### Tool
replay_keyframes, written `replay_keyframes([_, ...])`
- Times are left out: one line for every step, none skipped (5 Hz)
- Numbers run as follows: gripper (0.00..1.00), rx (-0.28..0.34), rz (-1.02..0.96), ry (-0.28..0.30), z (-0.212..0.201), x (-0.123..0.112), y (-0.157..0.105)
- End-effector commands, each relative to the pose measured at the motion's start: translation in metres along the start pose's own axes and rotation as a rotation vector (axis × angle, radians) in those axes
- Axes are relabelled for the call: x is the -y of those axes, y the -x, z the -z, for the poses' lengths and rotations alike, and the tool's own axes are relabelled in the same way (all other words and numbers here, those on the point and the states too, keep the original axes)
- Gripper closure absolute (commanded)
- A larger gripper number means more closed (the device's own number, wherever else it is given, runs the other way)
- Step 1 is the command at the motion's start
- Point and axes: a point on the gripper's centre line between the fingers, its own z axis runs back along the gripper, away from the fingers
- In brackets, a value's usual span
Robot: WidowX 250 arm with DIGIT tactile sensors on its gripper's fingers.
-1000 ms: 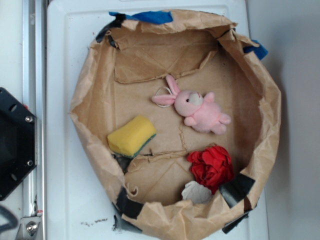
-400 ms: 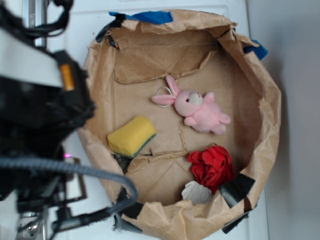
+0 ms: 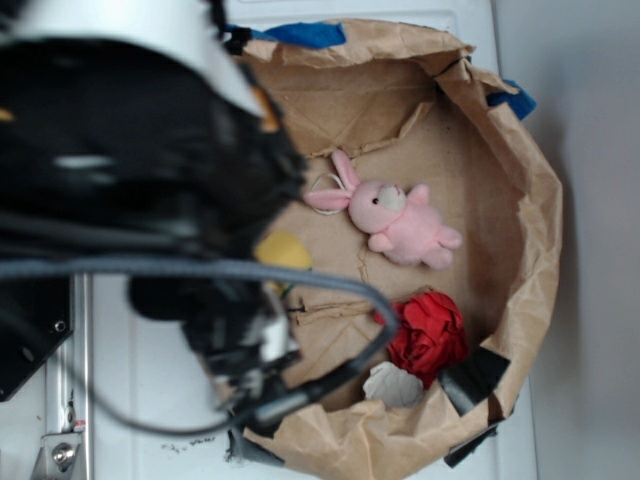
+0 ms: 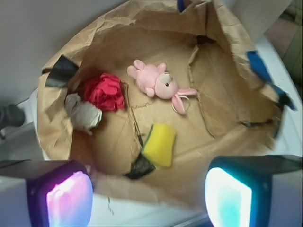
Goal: Grab the green sponge.
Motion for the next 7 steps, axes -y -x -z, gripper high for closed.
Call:
replay_keyframes([0.0, 0.013, 0.013, 0.011, 0.006, -0.004, -0.009])
replay_keyframes([0.0, 0.013, 0.013, 0.011, 0.006, -0.004, -0.009])
replay_keyframes([0.0, 0.013, 0.013, 0.011, 0.006, -0.004, -0.009])
replay_keyframes([0.0, 0.033, 0.014, -0.077, 0.053, -0.008, -0.011])
replay_keyframes([0.0, 0.024, 0.034, -0.116, 0.079, -0.013, -0.011])
replay_keyframes([0.0, 0.013, 0.003, -0.128, 0.099, -0.019, -0.015])
replay_keyframes([0.0, -0.004, 0.008, -0.15, 0.118, -0.027, -0.003])
